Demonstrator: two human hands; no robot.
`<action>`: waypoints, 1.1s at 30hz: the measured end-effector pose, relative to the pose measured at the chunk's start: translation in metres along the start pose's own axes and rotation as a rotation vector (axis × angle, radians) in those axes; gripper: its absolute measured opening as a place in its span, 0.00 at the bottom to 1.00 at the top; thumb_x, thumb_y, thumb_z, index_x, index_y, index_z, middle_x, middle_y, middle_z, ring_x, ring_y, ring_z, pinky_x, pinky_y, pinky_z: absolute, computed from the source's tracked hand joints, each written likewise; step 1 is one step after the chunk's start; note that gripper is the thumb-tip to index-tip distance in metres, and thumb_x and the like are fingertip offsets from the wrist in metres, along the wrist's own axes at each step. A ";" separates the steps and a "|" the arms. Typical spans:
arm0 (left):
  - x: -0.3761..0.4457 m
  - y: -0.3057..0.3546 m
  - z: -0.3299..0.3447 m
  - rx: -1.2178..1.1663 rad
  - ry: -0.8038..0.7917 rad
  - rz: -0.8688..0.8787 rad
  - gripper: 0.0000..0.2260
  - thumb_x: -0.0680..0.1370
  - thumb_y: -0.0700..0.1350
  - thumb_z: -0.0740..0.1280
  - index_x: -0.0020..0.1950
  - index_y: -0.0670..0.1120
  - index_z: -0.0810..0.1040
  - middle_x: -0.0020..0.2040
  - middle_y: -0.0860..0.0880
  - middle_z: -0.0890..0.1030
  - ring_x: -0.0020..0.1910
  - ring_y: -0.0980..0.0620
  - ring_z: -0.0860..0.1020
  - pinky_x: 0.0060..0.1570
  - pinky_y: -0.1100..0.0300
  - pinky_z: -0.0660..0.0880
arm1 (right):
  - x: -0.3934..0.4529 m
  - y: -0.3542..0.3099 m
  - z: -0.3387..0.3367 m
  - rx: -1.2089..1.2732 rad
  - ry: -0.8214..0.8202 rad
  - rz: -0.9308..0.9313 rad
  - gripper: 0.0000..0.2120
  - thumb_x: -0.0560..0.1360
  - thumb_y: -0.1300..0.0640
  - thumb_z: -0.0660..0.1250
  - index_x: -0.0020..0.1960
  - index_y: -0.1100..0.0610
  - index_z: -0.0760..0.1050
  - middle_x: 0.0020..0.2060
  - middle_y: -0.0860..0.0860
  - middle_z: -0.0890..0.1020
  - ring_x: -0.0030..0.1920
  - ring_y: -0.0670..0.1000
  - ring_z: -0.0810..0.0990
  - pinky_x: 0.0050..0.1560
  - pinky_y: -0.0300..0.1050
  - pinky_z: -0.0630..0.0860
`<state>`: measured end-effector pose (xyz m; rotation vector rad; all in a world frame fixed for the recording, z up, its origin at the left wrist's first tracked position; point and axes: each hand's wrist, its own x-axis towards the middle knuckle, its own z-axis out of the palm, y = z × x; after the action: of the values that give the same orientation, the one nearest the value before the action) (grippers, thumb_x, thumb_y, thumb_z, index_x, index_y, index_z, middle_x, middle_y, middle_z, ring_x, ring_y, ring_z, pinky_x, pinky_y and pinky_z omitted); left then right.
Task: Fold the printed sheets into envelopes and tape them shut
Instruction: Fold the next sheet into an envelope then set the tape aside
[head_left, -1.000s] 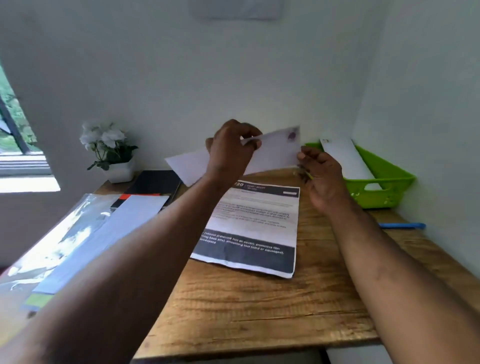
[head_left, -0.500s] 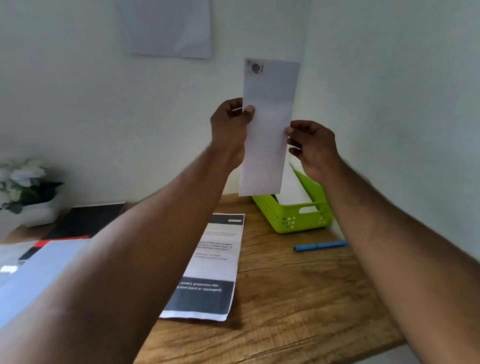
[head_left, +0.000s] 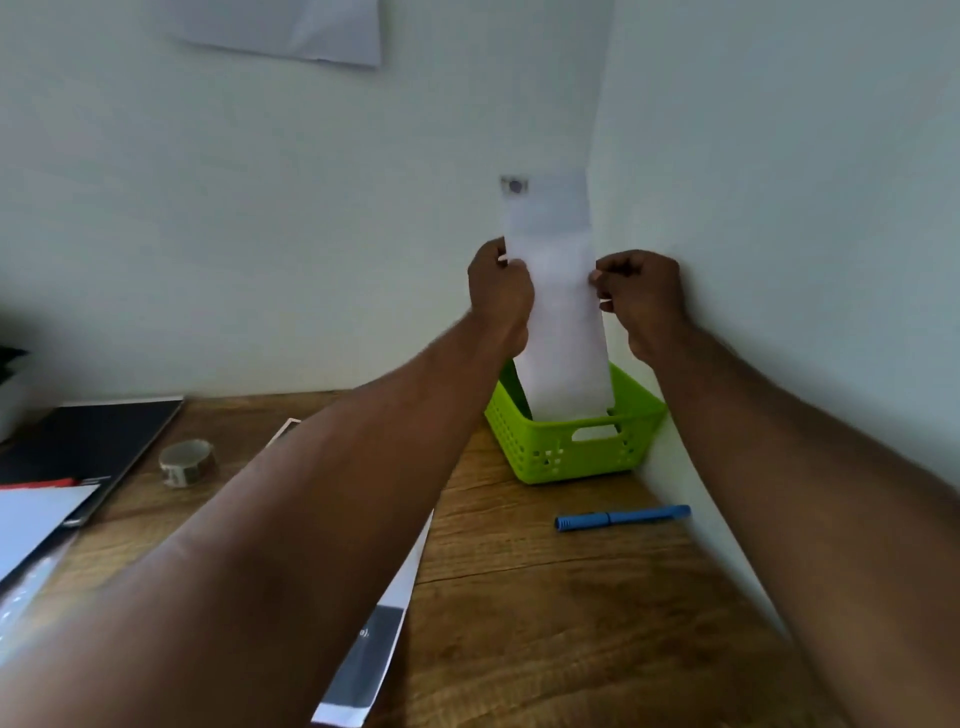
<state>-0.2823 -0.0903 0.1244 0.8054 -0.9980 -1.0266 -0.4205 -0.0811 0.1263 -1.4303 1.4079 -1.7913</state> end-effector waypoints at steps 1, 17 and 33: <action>-0.001 -0.008 0.000 0.011 0.012 -0.047 0.16 0.75 0.29 0.57 0.59 0.37 0.78 0.52 0.40 0.81 0.49 0.42 0.81 0.47 0.50 0.80 | 0.001 0.008 0.002 -0.057 -0.001 0.019 0.07 0.71 0.70 0.68 0.41 0.60 0.77 0.32 0.53 0.78 0.30 0.48 0.75 0.29 0.38 0.73; 0.016 -0.074 0.013 0.283 -0.111 -0.715 0.30 0.79 0.63 0.55 0.74 0.44 0.66 0.74 0.43 0.67 0.69 0.41 0.68 0.72 0.45 0.59 | -0.007 0.067 0.011 -0.788 -0.282 0.112 0.17 0.71 0.66 0.68 0.60 0.60 0.76 0.59 0.61 0.78 0.59 0.61 0.77 0.59 0.54 0.75; -0.010 -0.060 0.017 0.415 -0.230 -0.752 0.28 0.81 0.53 0.61 0.75 0.39 0.60 0.75 0.40 0.61 0.73 0.39 0.62 0.71 0.44 0.60 | -0.021 0.061 0.010 -1.032 -0.422 0.177 0.24 0.66 0.66 0.75 0.60 0.60 0.74 0.58 0.61 0.77 0.54 0.63 0.81 0.53 0.57 0.79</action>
<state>-0.3180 -0.1014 0.0736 1.4972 -1.1484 -1.6011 -0.4181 -0.0919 0.0616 -1.8830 2.2186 -0.5249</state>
